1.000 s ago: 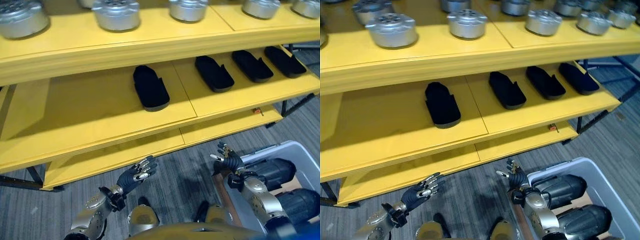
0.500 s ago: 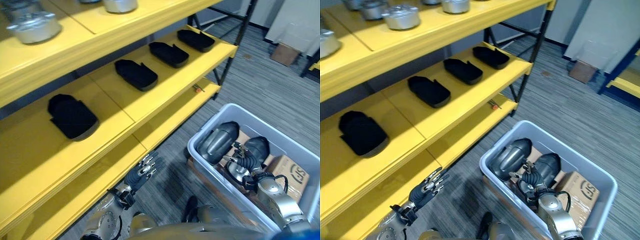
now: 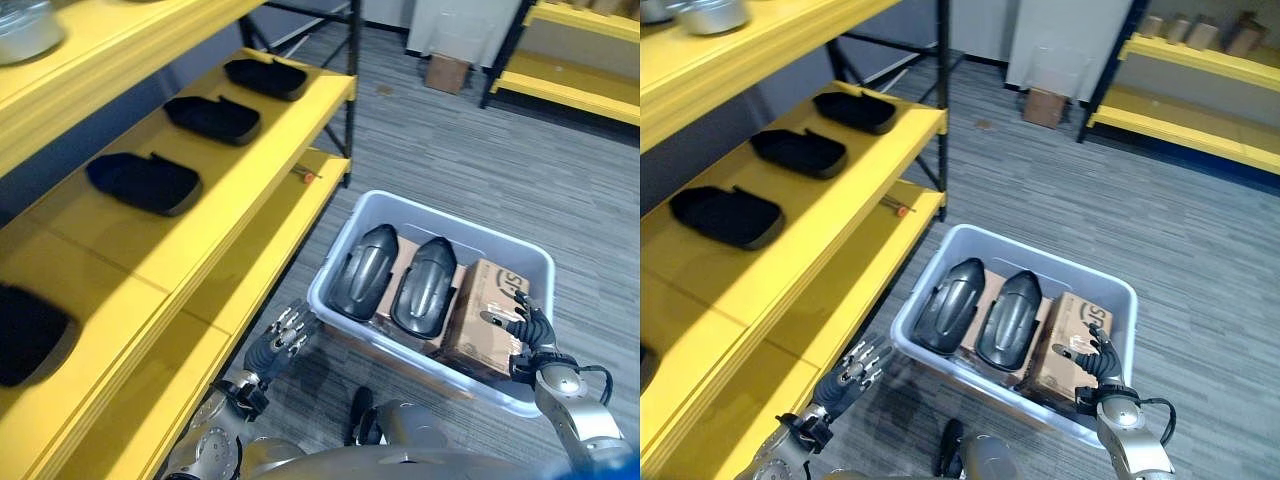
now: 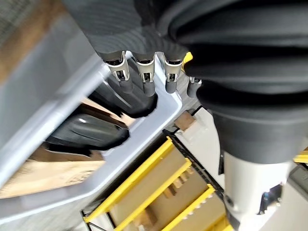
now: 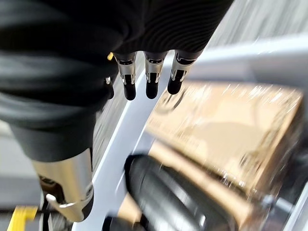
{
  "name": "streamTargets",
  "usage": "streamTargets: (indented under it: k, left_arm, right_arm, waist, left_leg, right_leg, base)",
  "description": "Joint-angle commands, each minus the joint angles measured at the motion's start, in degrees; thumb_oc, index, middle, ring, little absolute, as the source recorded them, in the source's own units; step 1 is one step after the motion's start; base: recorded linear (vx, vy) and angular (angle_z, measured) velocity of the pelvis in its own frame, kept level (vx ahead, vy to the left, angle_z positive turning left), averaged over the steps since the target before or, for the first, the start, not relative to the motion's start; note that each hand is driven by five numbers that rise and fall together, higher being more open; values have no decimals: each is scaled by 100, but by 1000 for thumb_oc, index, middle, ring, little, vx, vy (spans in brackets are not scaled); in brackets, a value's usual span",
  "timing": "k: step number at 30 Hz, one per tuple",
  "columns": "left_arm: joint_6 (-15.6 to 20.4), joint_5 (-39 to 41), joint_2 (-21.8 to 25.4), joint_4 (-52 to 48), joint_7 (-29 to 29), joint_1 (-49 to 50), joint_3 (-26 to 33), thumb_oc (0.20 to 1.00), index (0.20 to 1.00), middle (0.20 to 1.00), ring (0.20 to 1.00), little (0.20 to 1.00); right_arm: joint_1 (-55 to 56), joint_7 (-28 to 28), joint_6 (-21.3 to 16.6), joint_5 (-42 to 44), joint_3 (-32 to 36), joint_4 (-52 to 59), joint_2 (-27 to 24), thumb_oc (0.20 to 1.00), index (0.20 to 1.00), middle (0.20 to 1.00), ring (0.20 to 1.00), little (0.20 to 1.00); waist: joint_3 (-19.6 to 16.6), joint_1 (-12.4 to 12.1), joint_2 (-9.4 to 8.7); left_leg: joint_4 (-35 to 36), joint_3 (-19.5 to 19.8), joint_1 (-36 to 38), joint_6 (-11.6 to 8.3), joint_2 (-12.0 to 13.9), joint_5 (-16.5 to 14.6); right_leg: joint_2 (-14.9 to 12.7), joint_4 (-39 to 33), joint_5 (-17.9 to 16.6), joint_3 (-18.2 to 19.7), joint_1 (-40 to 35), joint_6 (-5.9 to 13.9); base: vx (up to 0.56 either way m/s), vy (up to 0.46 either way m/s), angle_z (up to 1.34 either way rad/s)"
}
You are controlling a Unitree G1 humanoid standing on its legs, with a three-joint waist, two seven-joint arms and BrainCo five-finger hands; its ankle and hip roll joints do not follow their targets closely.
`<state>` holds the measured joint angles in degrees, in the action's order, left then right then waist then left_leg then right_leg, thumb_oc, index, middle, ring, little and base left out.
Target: Move parts from the plastic box to the shelf.
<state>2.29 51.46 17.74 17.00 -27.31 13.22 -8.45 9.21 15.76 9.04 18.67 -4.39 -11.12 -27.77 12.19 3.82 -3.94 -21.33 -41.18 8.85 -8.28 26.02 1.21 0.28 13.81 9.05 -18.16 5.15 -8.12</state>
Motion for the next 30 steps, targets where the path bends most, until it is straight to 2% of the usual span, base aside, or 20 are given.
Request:
streamTargets:
  k: [1,4,8,9,10,11,12,14,15,16,18,20,24,28,30]
  left_arm:
    - [438,68,-34,-376,49,-46,320,1000,1000,1000,1000,1000]
    - [474,9,10,-442,47,-192,370,1000,1000,1000,1000,1000]
    - [445,73,83,-557,214,-274,400,1000,1000,1000,1000,1000]
    - [425,215,104,-641,283,-270,458,1000,1000,1000,1000,1000]
    - [433,249,104,-681,295,-240,471,1000,1000,1000,1000,1000]
    - [412,263,102,-709,273,-220,479,1000,1000,1000,1000,1000]
    - [341,233,104,-781,195,-161,486,1000,1000,1000,1000,1000]
    - [290,120,124,-817,134,-120,475,1000,1000,1000,1000,1000]
    - [213,-21,159,-853,50,-93,451,1000,1000,1000,1000,1000]
    - [189,-64,179,-865,23,-87,423,1000,1000,1000,1000,1000]
    - [125,-75,214,-864,-42,-61,321,1000,1000,1000,1000,1000]
    - [180,-107,242,-809,-118,-7,286,1000,1000,1000,1000,1000]
    - [152,-212,323,-752,-337,41,268,1000,1000,1000,1000,1000]
    - [206,-260,404,-630,-532,-16,199,1000,1000,1000,1000,1000]
    - [198,-127,410,-634,-474,-80,157,1000,1000,1000,1000,1000]
  right_arm:
    - [-62,-21,-314,-206,307,144,-66,1000,1000,1000,1000,1000]
    - [-71,-221,-386,-385,193,80,-81,1000,1000,1000,1000,1000]
    - [-149,-487,-446,-555,-37,54,-111,1000,1000,1000,1000,1000]
    - [-166,-729,-547,-729,-188,30,-114,1000,1000,1000,1000,1000]
    - [-164,-842,-571,-791,-216,28,-124,1000,1000,1000,1000,1000]
    - [-160,-894,-589,-815,-232,22,-128,1000,1000,1000,1000,1000]
    - [-161,-1007,-625,-830,-255,17,-130,1000,1000,1000,1000,1000]
    - [-156,-1044,-660,-871,-277,-1,-109,1000,1000,1000,1000,1000]
    - [-153,-1040,-666,-834,-306,-3,-78,1000,1000,1000,1000,1000]
    - [-158,-1022,-653,-804,-326,0,-66,1000,1000,1000,1000,1000]
    - [-160,-993,-660,-818,-398,7,5,1000,1000,1000,1000,1000]
    - [-174,-1012,-678,-830,-462,-11,54,1000,1000,1000,1000,1000]
    - [-122,-923,-703,-703,-507,-8,104,1000,1000,1000,1000,1000]
    - [-130,-880,-789,-671,-537,-34,155,1000,1000,1000,1000,1000]
    - [-196,-961,-763,-668,-602,-41,218,1000,1000,1000,1000,1000]
  waist:
    - [0,-37,-33]
    - [-30,-8,6]
    - [-83,-70,35]
    - [-75,-197,78]
    - [-56,-246,78]
    - [-44,-275,78]
    - [-31,-332,86]
    - [-32,-347,106]
    - [-52,-344,139]
    - [-64,-343,155]
    - [-91,-389,228]
    - [-91,-443,263]
    - [-182,-406,294]
    - [-263,-353,307]
    - [-309,-366,293]
  left_leg:
    - [980,129,-604,-333,297,895]
    - [972,201,-558,-402,370,995]
    - [873,728,-635,-337,110,833]
    - [785,1409,-787,-145,-454,442]
    - [659,1699,-864,-51,-715,230]
    - [579,1841,-913,-1,-857,130]
    - [531,2041,-1067,166,-1144,45]
    - [669,2151,-1109,216,-1301,-36]
    - [1013,2190,-1074,234,-1405,-50]
    - [1154,2210,-1078,214,-1418,0]
    - [1636,2533,-1202,160,-1455,255]
    - [1784,2800,-1178,199,-1484,284]
    - [2027,2682,-925,250,-1588,251]
    - [2165,2723,-735,386,-1783,115]
    - [2219,2869,-625,505,-1938,-12]
  right_leg:
    - [-781,-342,-174,-565,-644,1070]
    - [-774,-268,-106,-515,-602,1013]
    - [-772,-175,-47,-328,-499,980]
    - [-722,-159,-40,-86,-485,963]
    - [-704,-178,-57,35,-496,962]
    - [-685,-237,-81,117,-531,955]
    - [-636,-445,-260,290,-574,926]
    - [-627,-546,-325,409,-615,972]
    - [-629,-617,-382,473,-632,1045]
    - [-626,-644,-398,495,-636,1074]
    - [-609,-684,-426,661,-645,1159]
    - [-610,-626,-367,739,-661,1167]
    - [-650,-659,-353,682,-725,1198]
    - [-655,-729,-411,814,-741,1237]
    - [-640,-766,-444,966,-763,1261]
  base:
    - [81,-161,-61]
    - [90,-142,-52]
    - [65,-55,-40]
    - [107,-3,-56]
    - [118,-4,-84]
    - [26,-5,-129]
    - [12,6,-137]
    - [31,62,-96]
    - [53,101,-34]
    - [86,159,-5]
    - [82,141,21]
    - [85,162,-9]
    - [58,169,-30]
    - [63,177,-8]
    - [88,198,-13]
